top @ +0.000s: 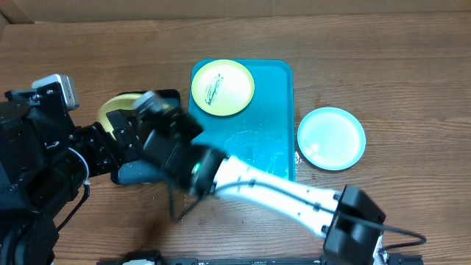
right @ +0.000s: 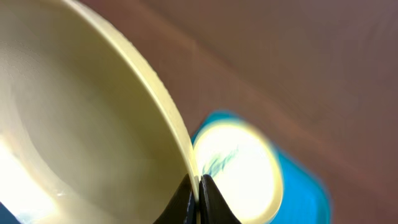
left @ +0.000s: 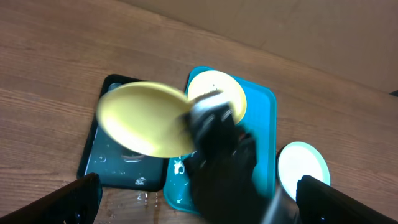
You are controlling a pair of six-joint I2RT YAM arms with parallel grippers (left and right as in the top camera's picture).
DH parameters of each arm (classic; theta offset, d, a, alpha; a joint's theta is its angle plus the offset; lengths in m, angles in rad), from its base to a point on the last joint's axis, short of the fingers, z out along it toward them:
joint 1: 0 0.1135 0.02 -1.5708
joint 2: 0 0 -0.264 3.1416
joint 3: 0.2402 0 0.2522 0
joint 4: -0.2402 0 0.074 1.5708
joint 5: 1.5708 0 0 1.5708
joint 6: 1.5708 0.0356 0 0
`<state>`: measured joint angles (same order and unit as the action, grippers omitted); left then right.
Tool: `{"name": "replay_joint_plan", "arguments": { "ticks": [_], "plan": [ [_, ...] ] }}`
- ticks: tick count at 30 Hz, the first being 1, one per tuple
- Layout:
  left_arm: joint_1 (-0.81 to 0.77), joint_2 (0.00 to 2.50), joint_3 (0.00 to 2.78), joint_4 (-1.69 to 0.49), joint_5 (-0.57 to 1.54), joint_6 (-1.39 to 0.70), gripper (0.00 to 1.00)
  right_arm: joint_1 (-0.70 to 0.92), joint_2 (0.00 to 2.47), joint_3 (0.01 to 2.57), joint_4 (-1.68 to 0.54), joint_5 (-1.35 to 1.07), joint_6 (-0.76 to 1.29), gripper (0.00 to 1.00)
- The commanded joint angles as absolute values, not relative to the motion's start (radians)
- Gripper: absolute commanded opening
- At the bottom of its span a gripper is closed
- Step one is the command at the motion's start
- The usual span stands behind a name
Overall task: Clean dirty plates on tray and stack at the side
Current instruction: 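Lift the yellow plate off the teal tray with the right gripper, then carry the yellow plate right and set it on the white plate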
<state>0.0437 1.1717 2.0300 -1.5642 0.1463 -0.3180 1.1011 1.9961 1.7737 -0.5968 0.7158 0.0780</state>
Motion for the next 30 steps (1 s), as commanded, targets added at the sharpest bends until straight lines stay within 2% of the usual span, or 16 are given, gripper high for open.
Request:
{"name": "replay_joint_plan", "arguments": {
  "ticks": [1, 5, 7, 8, 11, 15, 20, 24, 30],
  "plan": [
    [0.046, 1.171, 2.037, -1.564, 0.156, -0.31, 1.0, 0.88, 1.964, 1.787, -0.658, 0.221, 0.426, 0.04],
    [0.046, 1.171, 2.037, -1.564, 0.156, -0.31, 1.0, 0.616, 1.948, 1.789, -0.625, -0.608, 0.542, 0.04],
    [0.046, 1.171, 2.037, -1.564, 0.156, -0.31, 1.0, 0.477, 1.924, 1.789, -0.634, -0.833, 0.574, 0.04],
    [0.046, 1.171, 2.037, -1.564, 0.156, -0.31, 1.0, 0.387, 1.897, 1.789, -0.679, -0.87, 0.572, 0.04],
    [0.046, 1.171, 2.037, -1.564, 0.157, -0.31, 1.0, 0.219, 1.827, 1.789, -0.855, -0.74, 0.537, 0.04],
    [0.046, 1.171, 2.037, -1.564, 0.156, -0.31, 1.0, 0.016, 1.767, 1.789, -1.164, -0.399, 0.51, 0.04],
    [0.046, 1.171, 2.037, -1.564, 0.157, -0.31, 1.0, -0.125, 1.77, 1.753, -1.452, -0.053, 0.49, 0.04],
    [0.046, 1.171, 2.037, -1.564, 0.157, -0.31, 1.0, -0.159, 1.77, 1.645, -1.488, 0.04, 0.49, 0.04],
    [0.046, 1.171, 2.037, -1.564, 0.156, -0.31, 1.0, -0.163, 1.771, 1.429, -1.332, 0.031, 0.499, 0.04]
  ]
}}
